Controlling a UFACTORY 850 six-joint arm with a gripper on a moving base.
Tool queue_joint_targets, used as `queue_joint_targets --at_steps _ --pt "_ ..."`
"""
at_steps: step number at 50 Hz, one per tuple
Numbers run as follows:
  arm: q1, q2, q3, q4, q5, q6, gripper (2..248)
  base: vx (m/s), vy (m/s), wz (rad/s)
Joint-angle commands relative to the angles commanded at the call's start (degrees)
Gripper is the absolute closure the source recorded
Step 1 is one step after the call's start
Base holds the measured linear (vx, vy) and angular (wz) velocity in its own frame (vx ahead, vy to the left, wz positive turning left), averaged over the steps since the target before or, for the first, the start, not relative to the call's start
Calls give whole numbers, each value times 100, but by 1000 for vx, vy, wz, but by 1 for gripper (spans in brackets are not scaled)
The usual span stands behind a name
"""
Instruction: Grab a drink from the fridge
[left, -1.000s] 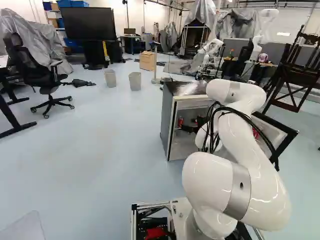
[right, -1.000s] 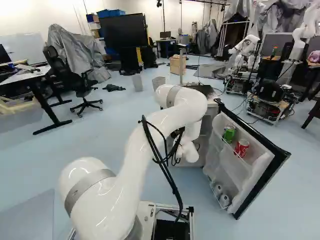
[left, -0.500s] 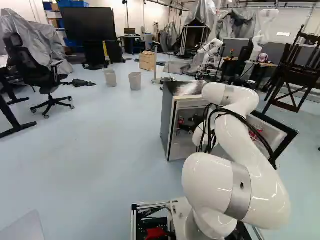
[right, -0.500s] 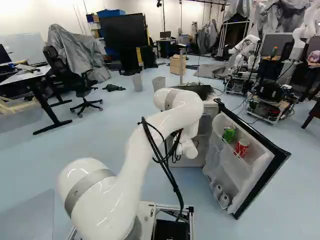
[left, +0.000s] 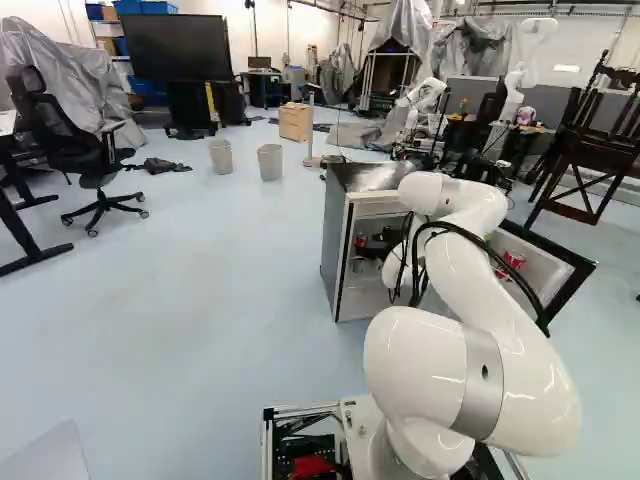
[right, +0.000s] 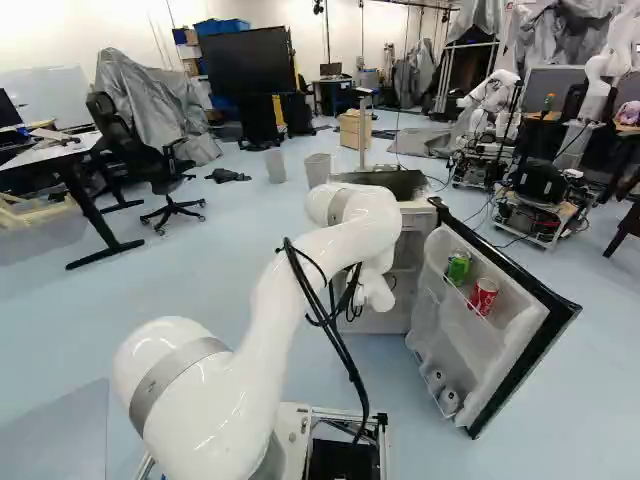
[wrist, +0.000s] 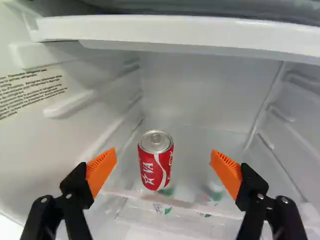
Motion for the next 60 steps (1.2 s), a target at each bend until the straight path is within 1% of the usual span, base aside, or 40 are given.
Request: queue_joint_targets --at_steps 14,26,27,31,32,37,38,42,43,47,48,60 --pt "98 -132 -256 0 0 0 3 0 0 0" --pt "121 -155 -299 0 0 0 3 0 0 0" --pt "122 -155 -300 0 0 0 9 0 0 0" --pt "122 -155 -300 0 0 0 9 0 0 0" --pt "122 -155 -300 0 0 0 46 0 0 0" --pt "122 -155 -300 0 0 0 46 0 0 0" --pt "122 -155 -300 0 0 0 84 0 0 0" --pt "122 -155 -300 0 0 0 84 0 0 0" --pt "122 -155 -300 0 0 0 122 0 0 0" --pt "122 -155 -300 0 0 0 122 0 0 0" --pt "122 -155 -300 0 0 0 153 0 0 0" --pt "122 -155 -300 0 0 0 154 0 0 0"
